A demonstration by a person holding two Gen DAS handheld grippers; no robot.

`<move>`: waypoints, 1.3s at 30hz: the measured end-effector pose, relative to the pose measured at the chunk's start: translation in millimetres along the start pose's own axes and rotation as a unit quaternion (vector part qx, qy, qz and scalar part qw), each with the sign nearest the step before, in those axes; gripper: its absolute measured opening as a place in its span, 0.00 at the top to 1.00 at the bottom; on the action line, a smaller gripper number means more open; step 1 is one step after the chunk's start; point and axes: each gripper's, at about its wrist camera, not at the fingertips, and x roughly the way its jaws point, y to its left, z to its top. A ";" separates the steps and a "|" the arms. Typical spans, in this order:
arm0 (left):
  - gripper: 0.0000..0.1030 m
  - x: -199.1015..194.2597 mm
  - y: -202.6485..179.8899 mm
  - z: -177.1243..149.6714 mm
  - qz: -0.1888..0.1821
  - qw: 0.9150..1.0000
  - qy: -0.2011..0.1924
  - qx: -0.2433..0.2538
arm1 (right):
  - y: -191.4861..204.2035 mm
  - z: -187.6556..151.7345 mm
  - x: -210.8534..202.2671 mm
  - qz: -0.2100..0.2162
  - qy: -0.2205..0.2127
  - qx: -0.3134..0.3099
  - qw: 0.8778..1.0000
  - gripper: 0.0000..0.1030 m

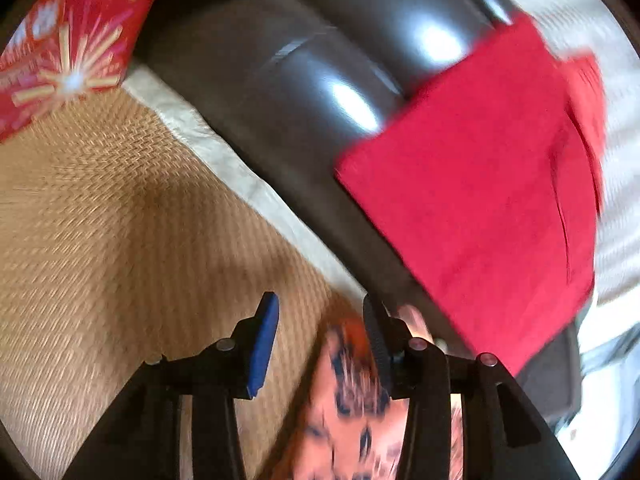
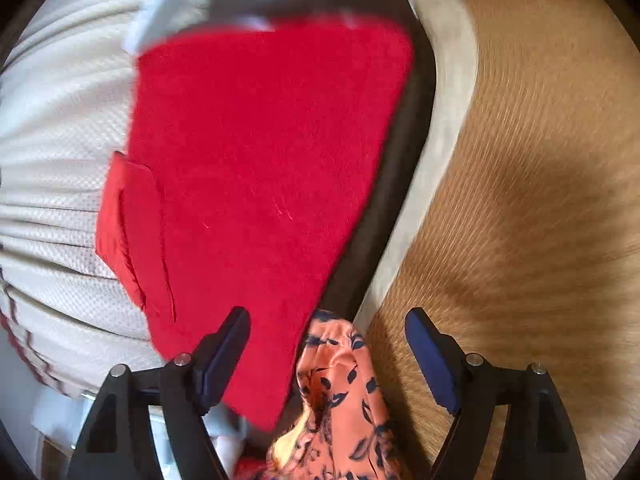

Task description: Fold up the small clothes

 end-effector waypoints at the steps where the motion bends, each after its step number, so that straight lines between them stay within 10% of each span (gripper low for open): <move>1: 0.53 -9.6 -13.8 -23.7 0.004 0.999 0.002 0.036 | 12.6 -7.9 -8.6 0.000 0.013 -0.035 0.999 0.20; 10: 0.46 -20.0 -70.7 -141.1 0.072 0.983 -0.041 0.162 | 46.4 -126.1 5.0 -0.140 0.112 -0.204 0.962 0.24; 16: 0.44 34.0 -69.3 -127.4 0.156 0.970 -0.035 0.184 | 91.1 -172.8 37.0 -0.205 0.054 -0.367 0.906 0.28; 22: 0.44 67.6 -74.7 -137.8 0.226 0.942 -0.009 0.250 | 84.4 -213.5 103.5 -0.270 0.116 -0.418 0.859 0.29; 26: 0.44 76.8 -78.5 -150.8 0.256 0.917 0.009 0.307 | 72.9 -234.3 115.7 -0.329 0.151 -0.468 0.806 0.28; 29: 0.43 71.1 -74.7 -154.2 0.251 0.915 0.025 0.315 | 68.6 -233.8 108.4 -0.323 0.176 -0.440 0.819 0.28; 39: 0.43 13.4 -41.5 -195.4 0.243 0.904 0.064 0.347 | 50.9 -290.0 25.5 -0.321 0.212 -0.450 0.806 0.28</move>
